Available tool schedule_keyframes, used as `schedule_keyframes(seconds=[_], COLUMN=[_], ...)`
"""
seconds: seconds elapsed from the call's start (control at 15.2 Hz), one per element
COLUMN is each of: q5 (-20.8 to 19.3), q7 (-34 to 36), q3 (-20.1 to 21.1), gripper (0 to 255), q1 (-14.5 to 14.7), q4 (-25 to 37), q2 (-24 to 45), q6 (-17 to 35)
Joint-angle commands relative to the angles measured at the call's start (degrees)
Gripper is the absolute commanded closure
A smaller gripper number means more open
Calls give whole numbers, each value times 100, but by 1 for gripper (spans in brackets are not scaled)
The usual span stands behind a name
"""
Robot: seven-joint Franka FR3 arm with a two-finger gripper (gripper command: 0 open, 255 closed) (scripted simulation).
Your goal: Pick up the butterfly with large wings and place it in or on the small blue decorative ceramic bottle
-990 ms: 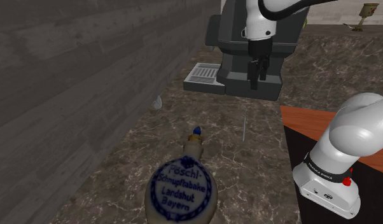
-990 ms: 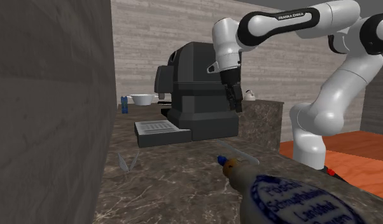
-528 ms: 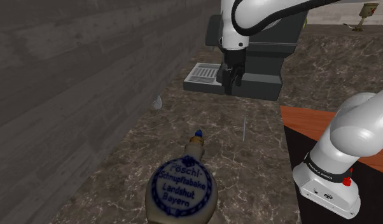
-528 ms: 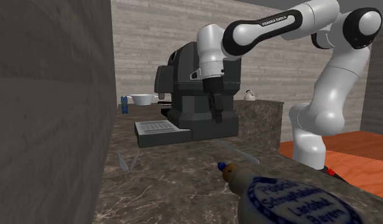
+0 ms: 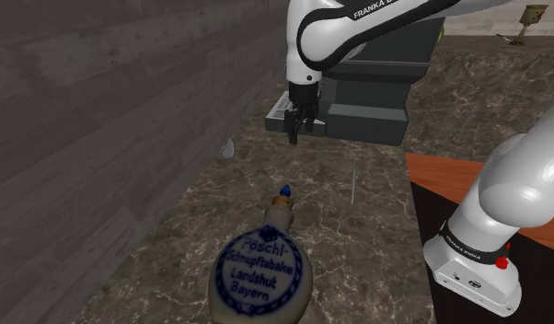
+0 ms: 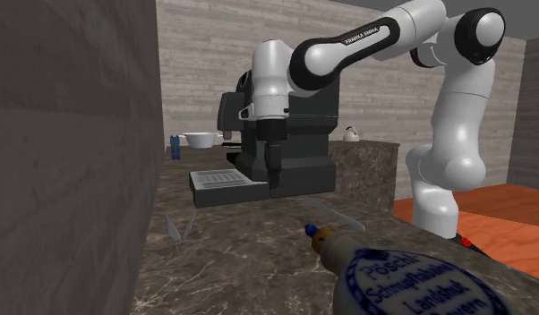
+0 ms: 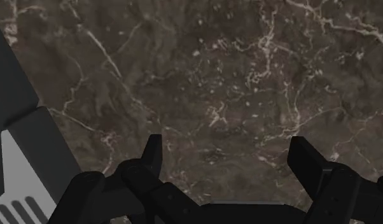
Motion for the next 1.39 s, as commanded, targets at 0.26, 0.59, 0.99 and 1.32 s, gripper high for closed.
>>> schedule_keyframes(seconds=[0.26,0.59,0.99,1.32], q5=[-171,-440,-833,-903], q7=[264,527,823,866], q3=[216,331,365,344], gripper=[0,0,0,0], q1=[112,270,566,623], q4=[835,1714,3023,3026], q2=[1097,2019,3157,3380], q6=[665,1022,1218,1449])
